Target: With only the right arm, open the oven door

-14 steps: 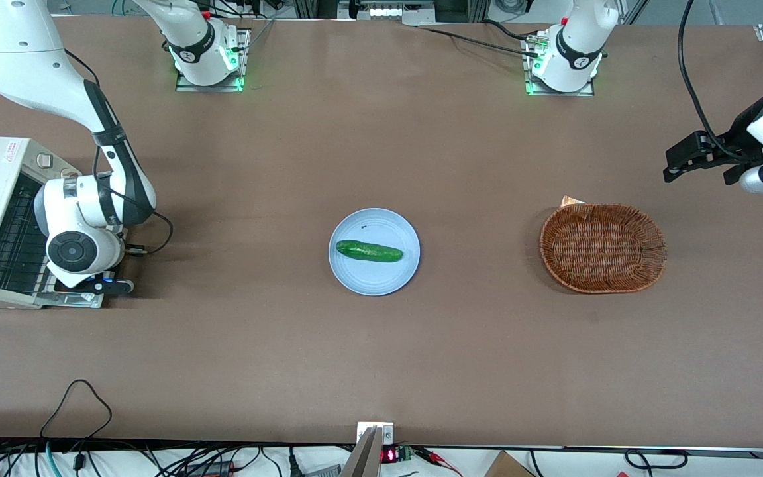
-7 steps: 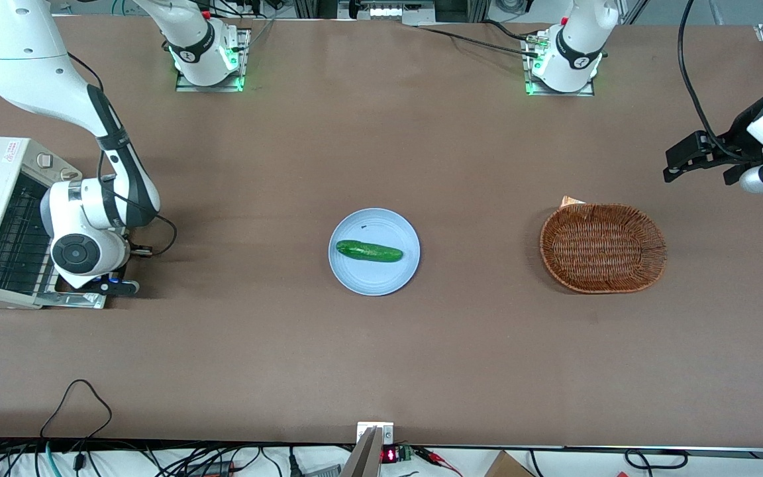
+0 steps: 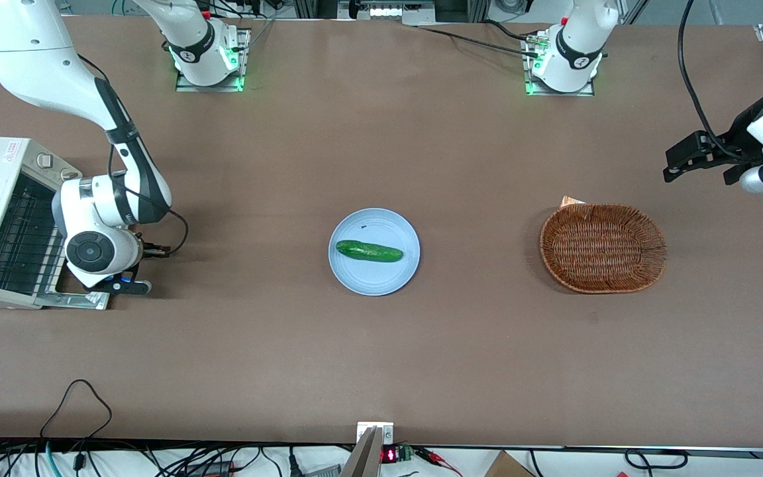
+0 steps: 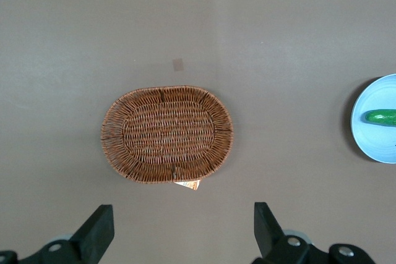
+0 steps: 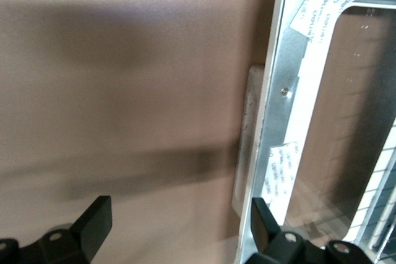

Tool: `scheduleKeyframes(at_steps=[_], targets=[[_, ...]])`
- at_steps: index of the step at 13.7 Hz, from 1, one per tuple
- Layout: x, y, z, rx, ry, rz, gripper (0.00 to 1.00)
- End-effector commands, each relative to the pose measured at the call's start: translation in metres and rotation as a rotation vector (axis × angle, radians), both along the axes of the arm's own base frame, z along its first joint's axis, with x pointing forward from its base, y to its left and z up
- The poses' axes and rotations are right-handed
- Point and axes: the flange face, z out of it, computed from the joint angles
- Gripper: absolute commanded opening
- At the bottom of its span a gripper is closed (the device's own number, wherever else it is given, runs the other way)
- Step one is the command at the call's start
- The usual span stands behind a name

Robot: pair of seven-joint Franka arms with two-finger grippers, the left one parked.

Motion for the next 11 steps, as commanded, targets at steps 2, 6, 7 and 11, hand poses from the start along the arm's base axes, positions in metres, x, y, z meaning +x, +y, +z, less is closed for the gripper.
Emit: scheduleKeyframes(at_steps=[2,6,7,11], targets=[[-0.004,0.003,0.019,0.001,-0.01,-0.014,0.99],[-0.006,0.022,0.117,0.072,-0.076,-0.082,0.99],[-0.009,0.03,0.149,0.105,-0.101,-0.102,0.99],[-0.032,0.049,0.241,0.184,-0.154,-0.127,0.95]])
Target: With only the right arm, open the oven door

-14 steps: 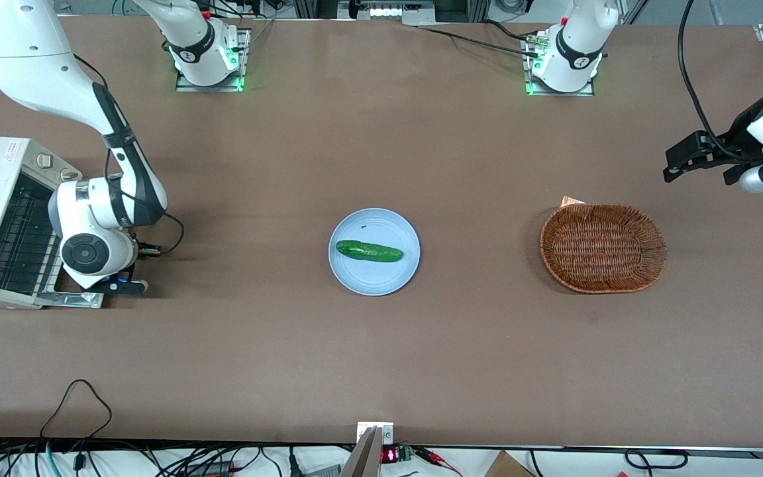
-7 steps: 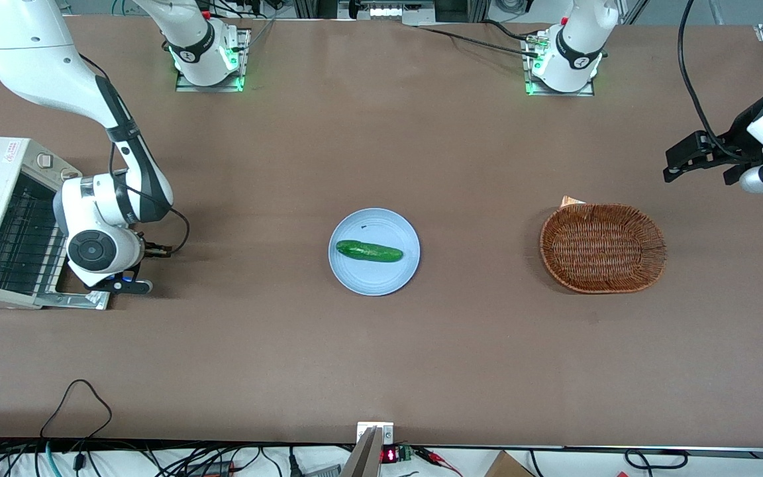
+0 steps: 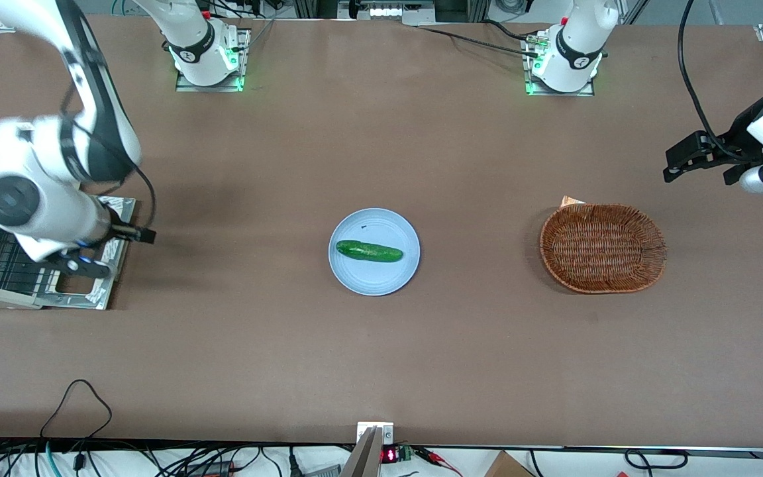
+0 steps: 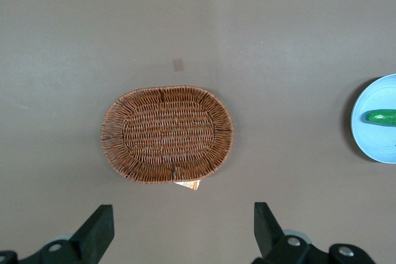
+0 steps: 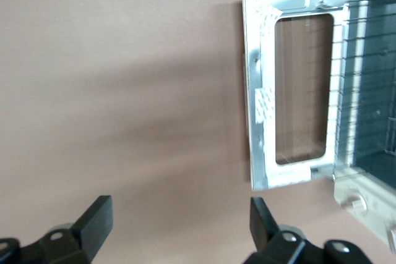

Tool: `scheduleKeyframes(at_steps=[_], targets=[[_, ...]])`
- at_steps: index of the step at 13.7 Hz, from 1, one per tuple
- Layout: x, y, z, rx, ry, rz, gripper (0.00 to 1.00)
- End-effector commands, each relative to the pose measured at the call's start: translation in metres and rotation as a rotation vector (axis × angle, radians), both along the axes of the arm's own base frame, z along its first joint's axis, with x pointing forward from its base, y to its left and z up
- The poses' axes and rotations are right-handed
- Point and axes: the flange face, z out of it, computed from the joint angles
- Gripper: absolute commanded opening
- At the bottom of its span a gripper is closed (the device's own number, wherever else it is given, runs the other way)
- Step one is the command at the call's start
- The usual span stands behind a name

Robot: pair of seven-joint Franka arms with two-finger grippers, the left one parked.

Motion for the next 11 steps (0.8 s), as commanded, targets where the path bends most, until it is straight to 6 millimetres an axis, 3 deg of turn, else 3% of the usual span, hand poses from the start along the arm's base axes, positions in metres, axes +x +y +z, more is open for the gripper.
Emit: scheduleKeyframes(at_steps=[1,5,7,9,11], targets=[[-0.025,0.008,0.048,0.028,-0.018,-0.001,0.94],[-0.055,0.003,0.127,0.14,-0.064,0.017,0.95],[-0.064,-0.008,0.157,0.196,-0.063,0.057,0.98],[-0.07,-0.009,0.172,0.209,-0.066,0.076,0.99],[-0.07,-0.008,0.175,0.211,-0.078,0.079,0.99]])
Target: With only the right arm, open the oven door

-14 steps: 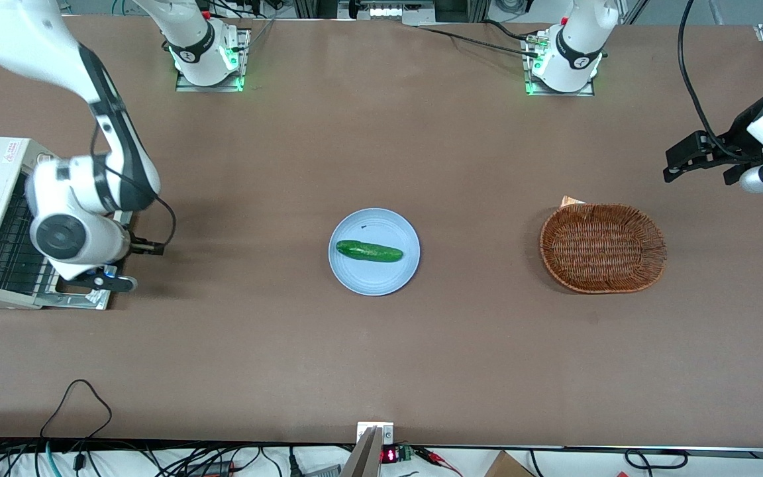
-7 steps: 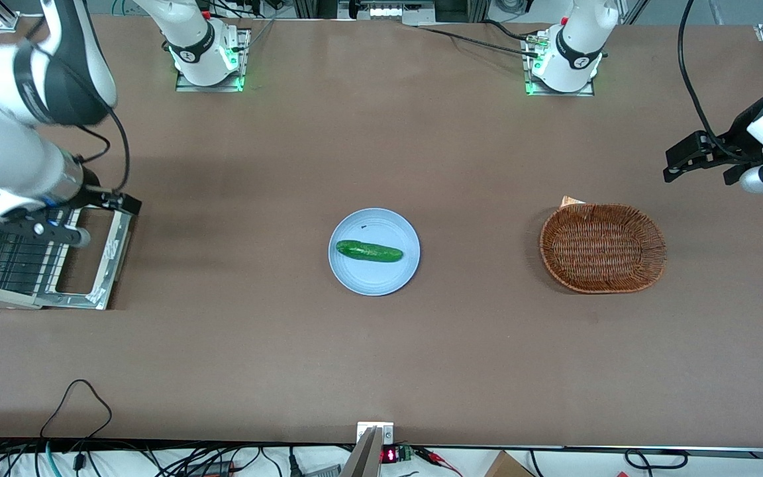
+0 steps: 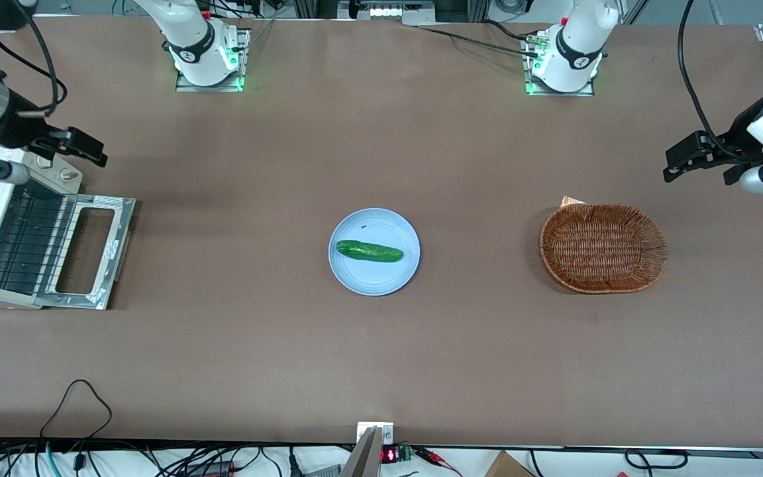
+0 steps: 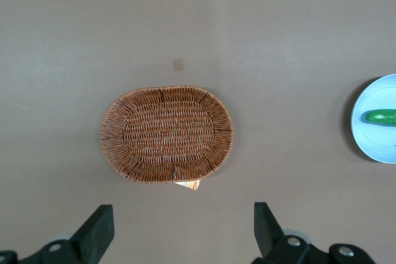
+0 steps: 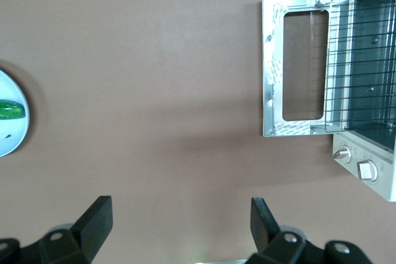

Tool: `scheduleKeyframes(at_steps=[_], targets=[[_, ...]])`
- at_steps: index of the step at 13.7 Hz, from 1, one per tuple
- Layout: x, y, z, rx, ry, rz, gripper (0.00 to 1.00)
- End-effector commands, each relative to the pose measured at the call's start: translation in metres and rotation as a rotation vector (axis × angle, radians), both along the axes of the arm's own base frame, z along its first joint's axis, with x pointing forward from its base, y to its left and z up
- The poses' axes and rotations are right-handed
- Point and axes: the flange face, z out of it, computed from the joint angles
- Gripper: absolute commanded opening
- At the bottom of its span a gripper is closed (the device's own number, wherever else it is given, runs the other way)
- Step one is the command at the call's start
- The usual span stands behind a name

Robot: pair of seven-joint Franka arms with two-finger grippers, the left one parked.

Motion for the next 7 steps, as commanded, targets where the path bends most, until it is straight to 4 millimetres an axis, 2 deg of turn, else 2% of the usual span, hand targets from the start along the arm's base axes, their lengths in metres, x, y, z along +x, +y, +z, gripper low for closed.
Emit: scheduleKeyframes(at_steps=[1,7], targets=[[0.001,0.004,0.004,0.019,-0.002,0.02,0.99],[0.002,0.014,0.003,0.004,-0.009,0.042,0.99]])
